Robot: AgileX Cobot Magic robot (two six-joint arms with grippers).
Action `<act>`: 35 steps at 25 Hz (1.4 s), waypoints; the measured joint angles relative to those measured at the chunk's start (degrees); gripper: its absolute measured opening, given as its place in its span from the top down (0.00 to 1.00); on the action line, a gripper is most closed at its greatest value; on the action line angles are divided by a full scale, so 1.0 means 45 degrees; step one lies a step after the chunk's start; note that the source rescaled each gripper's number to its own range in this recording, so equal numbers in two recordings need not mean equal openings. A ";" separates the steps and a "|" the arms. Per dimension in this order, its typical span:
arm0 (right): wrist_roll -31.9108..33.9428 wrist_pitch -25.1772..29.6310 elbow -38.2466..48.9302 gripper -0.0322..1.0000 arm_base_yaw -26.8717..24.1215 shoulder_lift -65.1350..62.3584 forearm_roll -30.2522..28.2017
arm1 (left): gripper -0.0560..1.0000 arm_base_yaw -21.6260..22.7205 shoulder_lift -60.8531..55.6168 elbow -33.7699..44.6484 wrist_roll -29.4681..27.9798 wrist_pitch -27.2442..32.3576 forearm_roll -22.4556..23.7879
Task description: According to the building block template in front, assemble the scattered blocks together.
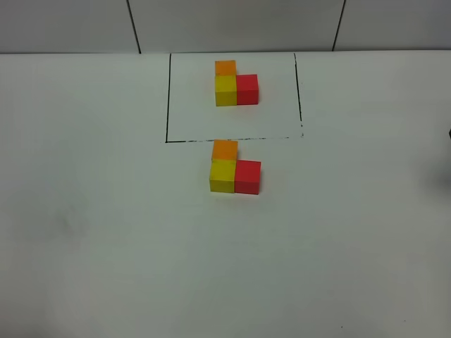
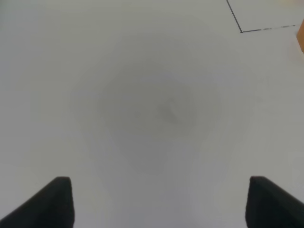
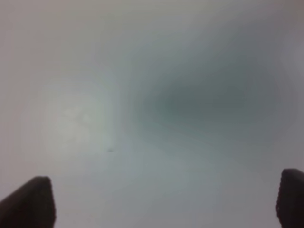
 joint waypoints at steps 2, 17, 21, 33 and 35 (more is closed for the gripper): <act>0.0011 -0.0153 0.0725 0.11 0.0000 -0.0981 0.0028 | 0.27 0.0000 0.0000 0.0000 0.0000 0.0000 0.0000; 0.0109 -0.0659 0.5612 0.11 0.0000 -0.8805 0.1373 | 0.27 0.0000 0.0000 0.0000 0.0000 0.0000 0.0000; 0.0120 -0.0392 0.6528 0.11 0.0000 -1.0984 0.1650 | 0.27 0.0000 0.0000 0.0000 0.0000 0.0000 0.0000; 0.0778 0.1662 0.7800 0.11 0.1772 -1.4814 0.0829 | 0.27 0.0000 0.0000 0.0000 0.0000 0.0000 0.0000; 0.0865 0.1480 0.8059 0.11 0.1965 -1.5351 0.0843 | 0.27 0.0000 0.0000 0.0000 0.0000 0.0000 0.0000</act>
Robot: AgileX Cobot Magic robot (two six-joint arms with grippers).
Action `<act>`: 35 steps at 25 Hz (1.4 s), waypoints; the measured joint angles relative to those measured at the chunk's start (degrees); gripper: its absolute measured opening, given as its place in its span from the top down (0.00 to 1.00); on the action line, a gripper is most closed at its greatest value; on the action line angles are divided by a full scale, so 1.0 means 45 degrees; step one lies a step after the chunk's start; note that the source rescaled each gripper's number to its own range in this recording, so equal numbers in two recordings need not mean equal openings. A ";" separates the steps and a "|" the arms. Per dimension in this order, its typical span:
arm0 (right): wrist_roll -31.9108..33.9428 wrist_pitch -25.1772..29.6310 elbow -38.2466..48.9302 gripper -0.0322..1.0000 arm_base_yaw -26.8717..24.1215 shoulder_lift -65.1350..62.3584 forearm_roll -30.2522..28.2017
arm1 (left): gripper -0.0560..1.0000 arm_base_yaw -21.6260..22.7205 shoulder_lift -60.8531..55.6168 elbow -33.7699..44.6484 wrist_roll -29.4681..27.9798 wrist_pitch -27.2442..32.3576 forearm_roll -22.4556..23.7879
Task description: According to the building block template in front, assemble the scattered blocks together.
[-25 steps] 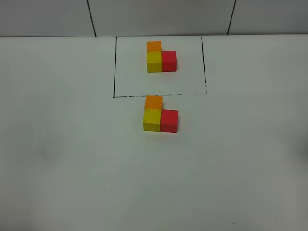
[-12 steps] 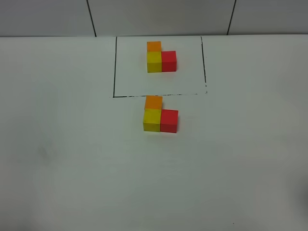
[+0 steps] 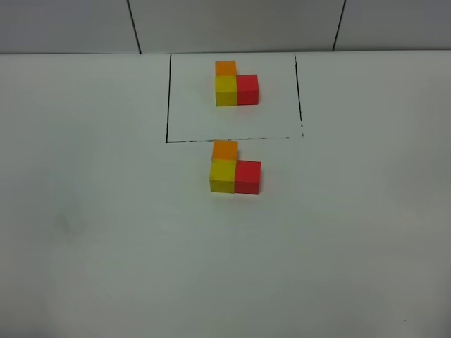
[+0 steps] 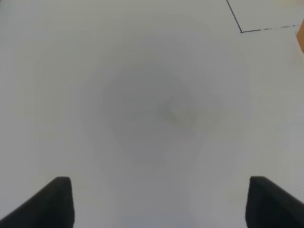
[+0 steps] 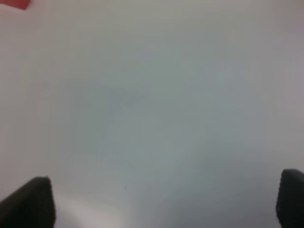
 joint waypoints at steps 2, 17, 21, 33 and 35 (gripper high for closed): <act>0.0111 -0.0091 0.0208 0.11 0.0045 -0.0558 0.0091 | 0.27 0.0000 0.0000 0.0000 0.0000 0.0000 0.0000; 0.1808 -0.0271 0.0610 0.19 0.0045 -0.4243 -0.0087 | 0.27 0.0000 0.0000 0.0000 0.0000 0.0000 0.0000; 0.2188 -0.0285 0.0613 0.25 0.0045 -0.4243 -0.0354 | 0.27 0.0000 0.0000 0.0000 0.0000 0.0000 0.0012; 0.2305 -0.0310 0.0624 0.29 0.0045 -0.4243 -0.0357 | 0.27 0.0000 0.0000 0.0000 0.0000 0.0000 0.0012; 0.2305 -0.0310 0.0624 0.29 0.0045 -0.4243 -0.0357 | 0.27 0.0000 0.0000 0.0000 0.0000 0.0000 0.0012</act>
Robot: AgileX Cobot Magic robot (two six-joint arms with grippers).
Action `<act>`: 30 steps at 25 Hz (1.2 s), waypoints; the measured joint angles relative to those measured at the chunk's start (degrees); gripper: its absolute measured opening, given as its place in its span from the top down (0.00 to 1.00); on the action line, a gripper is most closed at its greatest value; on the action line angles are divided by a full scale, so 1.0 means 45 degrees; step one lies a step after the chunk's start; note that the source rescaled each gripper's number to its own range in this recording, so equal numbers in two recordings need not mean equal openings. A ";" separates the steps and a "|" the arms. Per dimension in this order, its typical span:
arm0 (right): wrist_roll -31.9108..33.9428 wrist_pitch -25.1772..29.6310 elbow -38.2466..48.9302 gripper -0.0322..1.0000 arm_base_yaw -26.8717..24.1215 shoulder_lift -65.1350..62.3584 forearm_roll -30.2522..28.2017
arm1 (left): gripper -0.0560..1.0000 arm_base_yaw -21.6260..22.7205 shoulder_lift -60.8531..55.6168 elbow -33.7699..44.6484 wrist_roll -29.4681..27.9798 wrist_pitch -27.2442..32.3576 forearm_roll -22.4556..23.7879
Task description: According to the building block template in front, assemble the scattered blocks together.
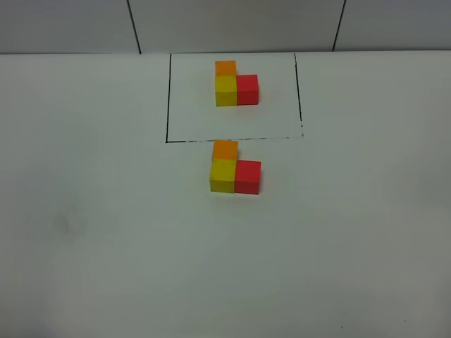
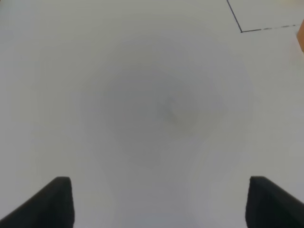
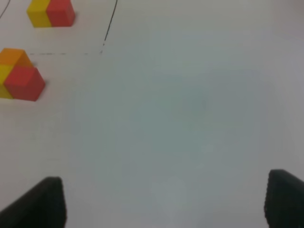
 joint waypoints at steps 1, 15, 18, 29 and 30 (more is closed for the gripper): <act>0.0000 0.0000 0.0000 0.29 0.0000 0.0000 0.0000 | 0.27 0.0000 0.0000 0.0000 0.0000 0.0000 0.0000; 0.0033 0.0000 0.0000 0.29 0.0000 0.0000 0.0000 | 0.27 0.0000 0.0000 0.0000 0.0000 0.0000 0.0000; 0.0033 0.0000 0.0000 0.29 0.0000 0.0000 0.0000 | 0.27 0.0000 0.0000 0.0000 0.0000 0.0000 0.0000; 0.0033 -0.0003 0.0000 0.29 0.0000 0.0000 0.0000 | 0.27 0.0000 0.0000 0.0000 0.0000 0.0000 0.0000; 0.0033 -0.0003 0.0000 0.29 0.0000 0.0000 0.0000 | 0.27 0.0000 0.0000 0.0000 0.0000 0.0000 0.0000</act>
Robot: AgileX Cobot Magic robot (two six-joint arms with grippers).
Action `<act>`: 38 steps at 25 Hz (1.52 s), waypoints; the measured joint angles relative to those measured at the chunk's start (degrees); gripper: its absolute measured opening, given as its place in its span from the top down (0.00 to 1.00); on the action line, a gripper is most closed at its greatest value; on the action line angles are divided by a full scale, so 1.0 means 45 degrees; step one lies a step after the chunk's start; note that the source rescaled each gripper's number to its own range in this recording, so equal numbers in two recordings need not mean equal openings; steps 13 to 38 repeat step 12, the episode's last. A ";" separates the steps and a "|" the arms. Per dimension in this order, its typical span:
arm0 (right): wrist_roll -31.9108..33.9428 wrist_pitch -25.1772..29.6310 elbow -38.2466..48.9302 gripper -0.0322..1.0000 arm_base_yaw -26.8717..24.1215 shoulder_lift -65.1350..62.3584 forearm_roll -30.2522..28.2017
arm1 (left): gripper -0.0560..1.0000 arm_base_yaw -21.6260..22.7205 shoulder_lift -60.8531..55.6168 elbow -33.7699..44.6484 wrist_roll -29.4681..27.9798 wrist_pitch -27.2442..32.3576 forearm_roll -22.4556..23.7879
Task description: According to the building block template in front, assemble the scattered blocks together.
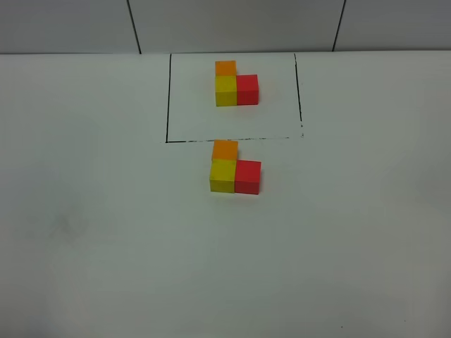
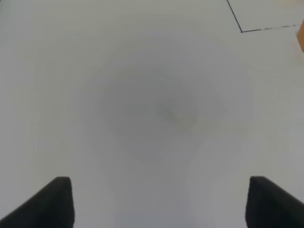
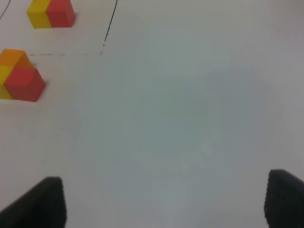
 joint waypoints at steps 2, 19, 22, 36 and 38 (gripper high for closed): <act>0.0000 0.0000 0.0000 0.29 0.0000 0.0000 0.0000 | 0.27 0.0000 0.0000 0.0000 0.0000 0.0000 0.0000; 0.0000 -0.0011 0.0000 0.29 0.0000 0.0000 0.0000 | 0.27 0.0000 0.0000 0.0000 0.0000 0.0000 0.0000; 0.0000 -0.0011 0.0000 0.29 0.0000 0.0000 0.0000 | 0.27 0.0000 0.0000 0.0000 0.0000 0.0000 0.0000; 0.0000 -0.0011 0.0000 0.29 0.0000 0.0000 0.0000 | 0.27 0.0000 0.0000 0.0000 0.0000 0.0000 0.0000; 0.0000 -0.0011 0.0000 0.29 0.0000 0.0000 0.0000 | 0.27 0.0000 0.0000 0.0000 0.0000 0.0000 0.0000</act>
